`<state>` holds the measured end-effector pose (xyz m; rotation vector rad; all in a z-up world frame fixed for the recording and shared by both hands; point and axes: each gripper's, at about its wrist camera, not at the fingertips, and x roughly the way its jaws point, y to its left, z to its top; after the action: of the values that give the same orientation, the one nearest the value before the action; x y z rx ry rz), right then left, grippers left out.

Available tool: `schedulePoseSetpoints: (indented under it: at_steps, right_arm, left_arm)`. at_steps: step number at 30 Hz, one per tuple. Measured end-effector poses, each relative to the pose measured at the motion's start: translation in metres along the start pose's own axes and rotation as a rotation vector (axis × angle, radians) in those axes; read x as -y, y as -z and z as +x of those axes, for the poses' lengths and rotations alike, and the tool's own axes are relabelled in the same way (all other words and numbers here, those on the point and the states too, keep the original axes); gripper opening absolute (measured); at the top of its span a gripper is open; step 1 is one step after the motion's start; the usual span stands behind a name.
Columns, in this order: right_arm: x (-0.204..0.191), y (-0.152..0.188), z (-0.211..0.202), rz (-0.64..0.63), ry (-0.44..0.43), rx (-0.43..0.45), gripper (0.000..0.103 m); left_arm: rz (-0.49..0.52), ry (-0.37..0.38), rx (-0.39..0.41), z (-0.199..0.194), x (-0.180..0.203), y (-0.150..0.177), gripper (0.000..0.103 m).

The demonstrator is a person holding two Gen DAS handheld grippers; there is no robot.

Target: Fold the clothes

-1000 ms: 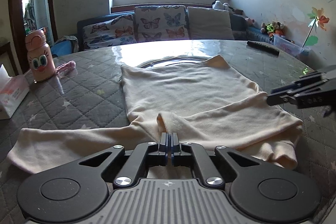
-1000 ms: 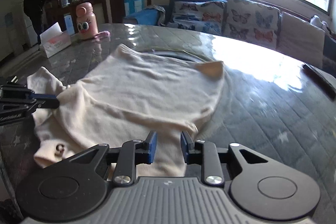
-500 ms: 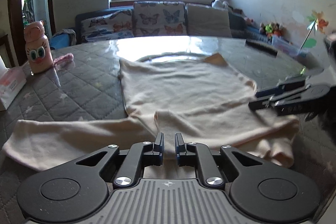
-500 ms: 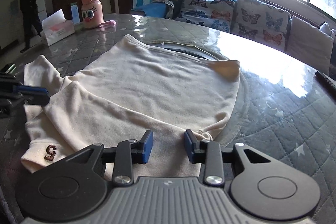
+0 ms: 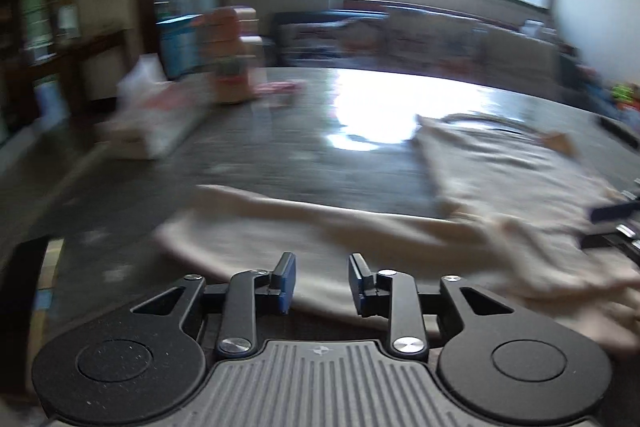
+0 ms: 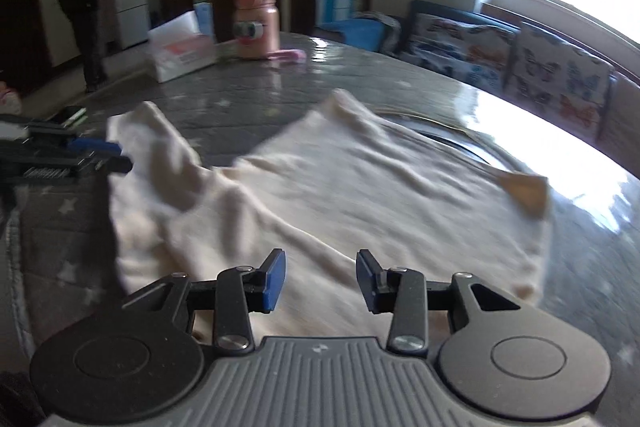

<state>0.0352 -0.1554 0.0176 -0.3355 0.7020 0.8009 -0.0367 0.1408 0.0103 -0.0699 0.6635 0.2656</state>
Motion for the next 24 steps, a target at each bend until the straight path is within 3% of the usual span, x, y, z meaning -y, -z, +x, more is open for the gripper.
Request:
schedulePoseSetpoints:
  at_steps: [6, 15, 20, 24]
  right_arm:
    - [-0.03, -0.01, 0.021, -0.069, -0.065, -0.018, 0.039]
    - [-0.038, -0.009, 0.019, -0.099, -0.064, -0.019, 0.043]
    - [-0.038, -0.009, 0.014, -0.095, -0.066, -0.013, 0.043]
    - [-0.035, -0.007, 0.009, -0.086, -0.062, -0.006, 0.043]
  left_arm:
    - [-0.127, -0.166, 0.001, 0.014, -0.046, -0.007, 0.05]
    - [-0.168, -0.196, -0.022, 0.032, -0.059, -0.012, 0.05]
    - [-0.18, -0.188, -0.036, 0.037, -0.058, -0.012, 0.048]
    - [-0.191, -0.185, -0.03, 0.038, -0.058, -0.013, 0.03]
